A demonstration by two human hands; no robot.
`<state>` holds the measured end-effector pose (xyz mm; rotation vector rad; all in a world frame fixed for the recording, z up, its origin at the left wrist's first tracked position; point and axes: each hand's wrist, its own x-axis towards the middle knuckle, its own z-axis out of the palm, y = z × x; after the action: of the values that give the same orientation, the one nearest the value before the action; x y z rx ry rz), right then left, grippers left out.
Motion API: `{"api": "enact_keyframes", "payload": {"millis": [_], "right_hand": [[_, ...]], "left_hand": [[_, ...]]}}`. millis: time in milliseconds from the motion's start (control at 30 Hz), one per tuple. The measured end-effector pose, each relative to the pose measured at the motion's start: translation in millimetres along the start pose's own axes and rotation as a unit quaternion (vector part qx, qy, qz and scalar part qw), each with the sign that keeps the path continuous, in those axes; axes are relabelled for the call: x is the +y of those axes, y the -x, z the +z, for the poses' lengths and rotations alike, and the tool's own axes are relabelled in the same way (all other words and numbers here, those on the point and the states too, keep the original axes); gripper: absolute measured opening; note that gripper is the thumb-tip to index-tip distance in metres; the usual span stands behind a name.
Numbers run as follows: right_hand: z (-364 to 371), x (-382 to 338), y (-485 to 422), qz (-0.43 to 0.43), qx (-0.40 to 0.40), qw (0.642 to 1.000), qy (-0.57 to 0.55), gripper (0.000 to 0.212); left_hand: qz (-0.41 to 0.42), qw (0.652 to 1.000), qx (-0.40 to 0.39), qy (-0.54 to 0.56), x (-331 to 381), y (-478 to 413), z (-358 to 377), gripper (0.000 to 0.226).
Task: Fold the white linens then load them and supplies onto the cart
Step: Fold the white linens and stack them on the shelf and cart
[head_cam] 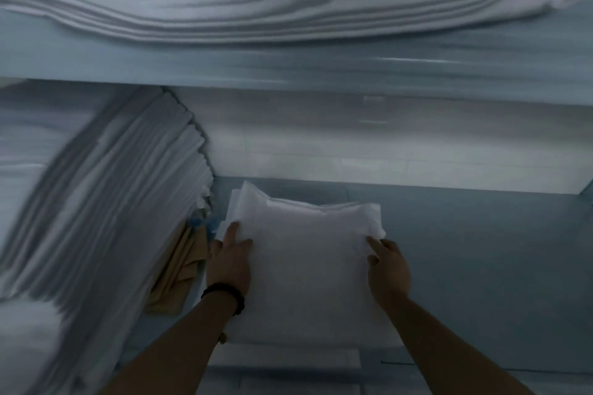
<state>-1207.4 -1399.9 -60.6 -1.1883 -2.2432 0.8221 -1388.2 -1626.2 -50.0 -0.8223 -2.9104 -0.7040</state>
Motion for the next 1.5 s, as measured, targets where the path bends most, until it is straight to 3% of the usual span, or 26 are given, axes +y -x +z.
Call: {"api": "enact_keyframes", "payload": {"millis": [400,567,667,733,833,933,1000,1067,1167,1500], "right_hand": [[58,-16,-3,0.016,-0.043,0.999,-0.001,0.045],[77,-12,5,0.03,-0.052,0.998,0.012,0.045],[86,-4,10,0.041,-0.05,0.998,0.011,0.046],[87,-4,9,0.042,-0.054,0.998,0.002,0.046],[85,-6,10,0.043,-0.082,0.99,0.102,0.047],[88,-11,15,-0.056,-0.101,0.948,0.295,0.061],[96,-23,22,-0.171,-0.092,0.93,0.311,0.058],[110,-29,29,-0.224,-0.147,0.904,0.333,0.061],[136,-12,36,-0.191,-0.199,0.893,0.355,0.072],[134,18,34,-0.188,-0.188,0.898,0.351,0.069]], "left_hand": [[-0.088,0.983,-0.039,0.153,-55,-16,21,0.036],[-0.063,0.994,-0.069,0.061,-77,-21,40,0.035],[-0.077,0.99,-0.079,0.085,-90,-17,53,0.042],[-0.041,0.994,-0.099,0.019,-99,-18,61,0.045],[-0.034,0.993,-0.106,-0.052,-105,-21,61,0.051],[-0.004,0.99,-0.124,-0.074,-102,-18,63,0.07],[0.021,0.984,-0.149,-0.099,-102,-16,72,0.082],[0.022,0.976,-0.183,-0.114,-106,-13,80,0.082],[0.023,0.975,-0.192,-0.113,-108,-10,86,0.082],[0.018,0.966,-0.186,-0.181,-82,7,87,0.079]]}}
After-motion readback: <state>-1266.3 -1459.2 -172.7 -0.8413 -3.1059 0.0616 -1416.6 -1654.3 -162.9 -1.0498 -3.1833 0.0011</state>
